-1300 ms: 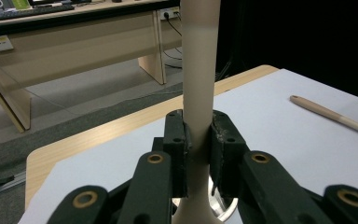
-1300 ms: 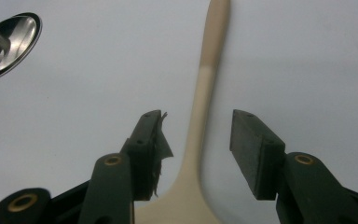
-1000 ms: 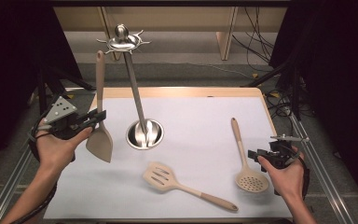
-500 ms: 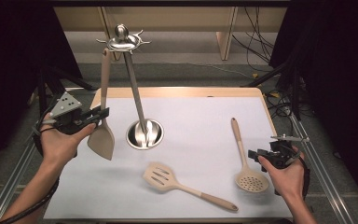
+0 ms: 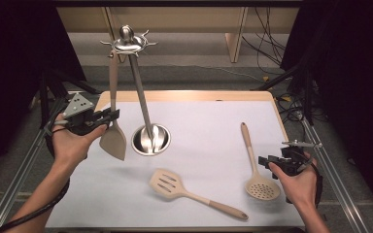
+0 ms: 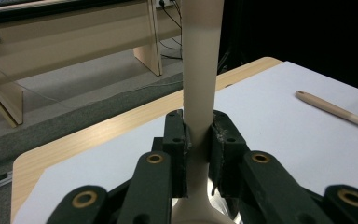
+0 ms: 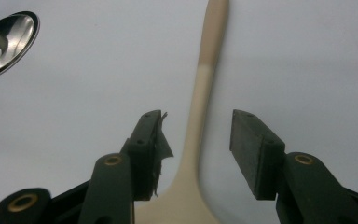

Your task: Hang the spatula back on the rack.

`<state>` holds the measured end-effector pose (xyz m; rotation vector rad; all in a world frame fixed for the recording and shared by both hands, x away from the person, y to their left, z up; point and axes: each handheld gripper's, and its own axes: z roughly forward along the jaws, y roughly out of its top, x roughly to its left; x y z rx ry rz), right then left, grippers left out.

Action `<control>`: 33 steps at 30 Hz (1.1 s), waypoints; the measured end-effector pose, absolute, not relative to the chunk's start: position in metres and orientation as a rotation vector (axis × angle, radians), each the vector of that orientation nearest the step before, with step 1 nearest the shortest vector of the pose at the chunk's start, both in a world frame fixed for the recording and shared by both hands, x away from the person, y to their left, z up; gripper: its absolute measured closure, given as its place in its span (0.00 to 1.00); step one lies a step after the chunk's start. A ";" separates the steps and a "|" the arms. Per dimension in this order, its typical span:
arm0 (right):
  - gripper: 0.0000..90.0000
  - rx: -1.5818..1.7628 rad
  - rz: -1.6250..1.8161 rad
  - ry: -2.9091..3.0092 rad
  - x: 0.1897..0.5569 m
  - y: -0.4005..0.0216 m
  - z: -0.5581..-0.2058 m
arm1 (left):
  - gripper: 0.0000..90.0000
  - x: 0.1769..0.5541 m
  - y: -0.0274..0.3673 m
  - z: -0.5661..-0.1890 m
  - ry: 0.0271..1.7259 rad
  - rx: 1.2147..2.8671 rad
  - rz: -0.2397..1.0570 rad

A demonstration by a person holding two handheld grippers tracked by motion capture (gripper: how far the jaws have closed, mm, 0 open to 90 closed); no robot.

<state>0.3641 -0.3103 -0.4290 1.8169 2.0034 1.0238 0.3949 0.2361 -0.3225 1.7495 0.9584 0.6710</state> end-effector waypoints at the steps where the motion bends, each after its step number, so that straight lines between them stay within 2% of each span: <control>1: 0.61 1.807 1.040 2.012 0.365 -0.311 -0.430 | 0.86 0.396 0.235 -0.323 0.958 1.748 0.671; 23: 0.61 1.771 1.081 2.018 0.365 -0.311 -0.434 | 0.83 0.412 0.222 -0.332 0.964 1.742 0.674; 29: 0.61 1.844 1.032 2.006 0.363 -0.309 -0.430 | 0.80 0.407 0.225 -0.333 0.965 1.738 0.659; 33: 0.61 1.839 1.057 2.012 0.363 -0.309 -0.430 | 0.83 0.399 0.229 -0.327 0.954 1.711 0.651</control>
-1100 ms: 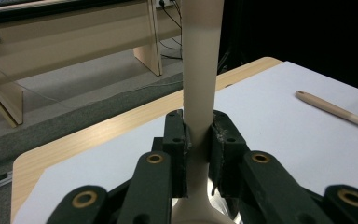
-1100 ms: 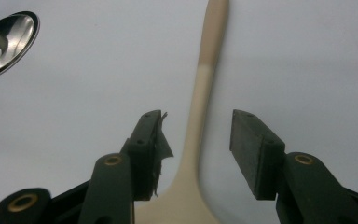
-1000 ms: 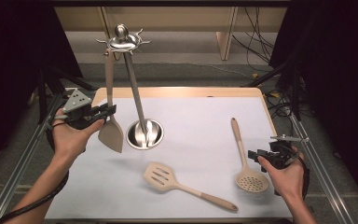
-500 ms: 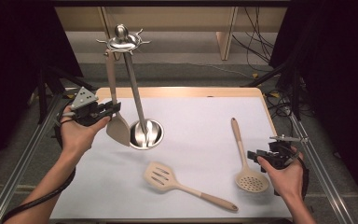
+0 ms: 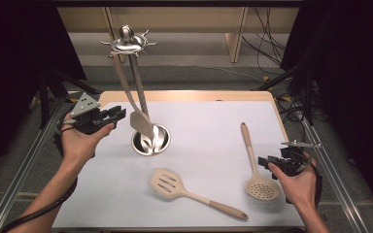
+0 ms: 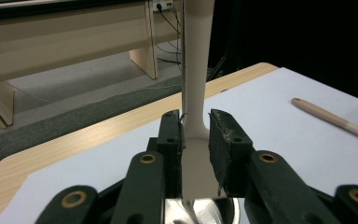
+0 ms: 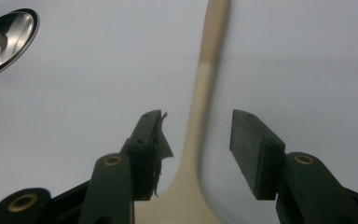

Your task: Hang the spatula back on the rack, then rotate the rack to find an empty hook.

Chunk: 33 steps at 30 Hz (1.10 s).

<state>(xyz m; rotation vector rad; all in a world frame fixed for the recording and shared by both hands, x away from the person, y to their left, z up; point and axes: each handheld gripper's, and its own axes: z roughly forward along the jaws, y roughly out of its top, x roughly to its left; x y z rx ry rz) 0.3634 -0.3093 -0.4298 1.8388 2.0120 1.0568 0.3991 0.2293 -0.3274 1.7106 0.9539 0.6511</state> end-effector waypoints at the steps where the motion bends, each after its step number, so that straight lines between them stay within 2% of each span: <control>1: 0.61 1.820 1.069 2.011 0.364 -0.310 -0.431 | 0.85 0.397 0.230 -0.325 0.952 1.700 0.651; 6: 0.61 1.772 1.041 2.030 0.365 -0.314 -0.432 | 0.96 0.389 0.233 -0.313 0.939 1.653 0.664; 8: 0.61 1.862 1.058 2.008 0.364 -0.311 -0.431 | 0.99 0.387 0.233 -0.309 0.939 1.644 0.660; 9: 0.61 1.765 1.052 2.045 0.366 -0.316 -0.435 | 0.99 0.387 0.233 -0.307 0.934 1.633 0.656; 21: 0.61 1.855 1.055 1.995 0.361 -0.314 -0.432 | 0.99 0.384 0.225 -0.292 0.883 1.549 0.663; 22: 0.61 1.766 1.036 2.019 0.363 -0.318 -0.434 | 0.99 0.384 0.224 -0.290 0.880 1.544 0.666; 24: 0.61 1.834 1.048 1.983 0.361 -0.313 -0.432 | 0.99 0.384 0.223 -0.285 0.877 1.539 0.668; 27: 0.61 1.740 1.065 2.023 0.364 -0.315 -0.433 | 0.99 0.384 0.220 -0.279 0.864 1.528 0.675; 33: 0.61 1.753 1.074 2.043 0.368 -0.311 -0.429 | 0.99 0.380 0.215 -0.264 0.834 1.490 0.688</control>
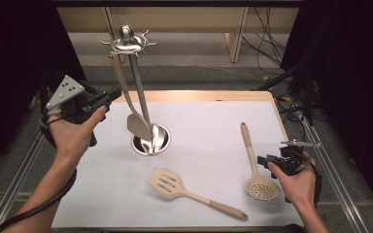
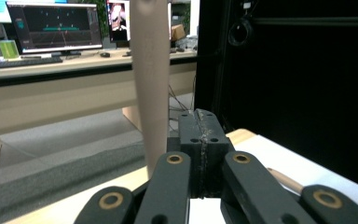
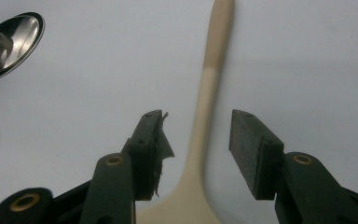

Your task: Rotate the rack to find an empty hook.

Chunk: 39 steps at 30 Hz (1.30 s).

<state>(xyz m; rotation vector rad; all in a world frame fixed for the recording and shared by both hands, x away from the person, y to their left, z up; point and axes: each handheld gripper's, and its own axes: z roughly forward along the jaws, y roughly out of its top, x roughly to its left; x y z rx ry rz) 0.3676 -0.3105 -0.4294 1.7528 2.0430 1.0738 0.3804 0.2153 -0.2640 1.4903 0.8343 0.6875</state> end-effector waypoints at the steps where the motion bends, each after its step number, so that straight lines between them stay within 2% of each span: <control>1: 0.61 1.757 1.069 2.042 0.369 -0.310 -0.429 | 0.99 0.381 0.216 -0.261 0.818 1.489 0.711; 19: 0.61 1.753 1.045 2.050 0.367 -0.312 -0.430 | 0.99 0.403 0.210 -0.221 0.775 1.394 0.754; 39: 0.61 1.805 1.062 2.034 0.367 -0.308 -0.431 | 0.99 0.412 0.227 -0.217 0.812 1.366 0.800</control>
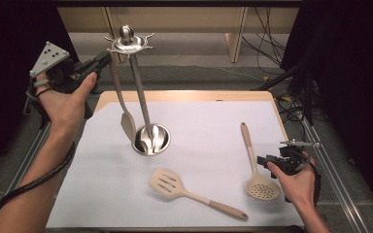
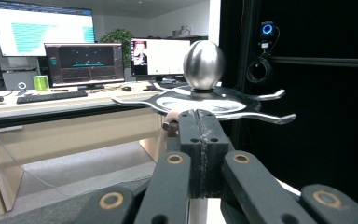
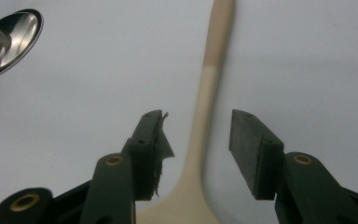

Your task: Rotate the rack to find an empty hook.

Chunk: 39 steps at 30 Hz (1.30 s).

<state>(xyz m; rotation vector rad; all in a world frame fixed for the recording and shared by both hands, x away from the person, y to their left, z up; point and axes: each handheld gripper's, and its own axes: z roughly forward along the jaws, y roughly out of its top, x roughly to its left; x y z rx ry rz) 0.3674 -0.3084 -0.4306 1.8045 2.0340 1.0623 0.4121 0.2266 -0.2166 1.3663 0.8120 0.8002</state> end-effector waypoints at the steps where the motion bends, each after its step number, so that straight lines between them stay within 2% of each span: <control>1: 0.61 1.802 1.066 2.036 0.367 -0.309 -0.430 | 0.99 0.413 0.227 -0.216 0.816 1.368 0.802; 11: 0.61 1.832 1.059 2.033 0.367 -0.308 -0.430 | 0.99 0.415 0.228 -0.216 0.821 1.376 0.811; 15: 0.61 1.745 1.059 2.057 0.369 -0.312 -0.432 | 0.98 0.408 0.227 -0.219 0.798 1.377 0.822; 24: 0.61 1.830 1.072 2.028 0.365 -0.308 -0.428 | 0.73 0.373 0.219 -0.258 0.709 1.527 0.739; 30: 0.61 1.817 1.059 2.028 0.366 -0.307 -0.429 | 0.61 0.362 0.204 -0.296 0.641 1.671 0.652; 34: 0.61 1.747 1.068 2.054 0.365 -0.309 -0.428 | 0.55 0.362 0.191 -0.320 0.618 1.762 0.599; 39: 0.62 1.752 1.067 2.060 0.364 -0.308 -0.424 | 0.54 0.364 0.179 -0.343 0.613 1.816 0.520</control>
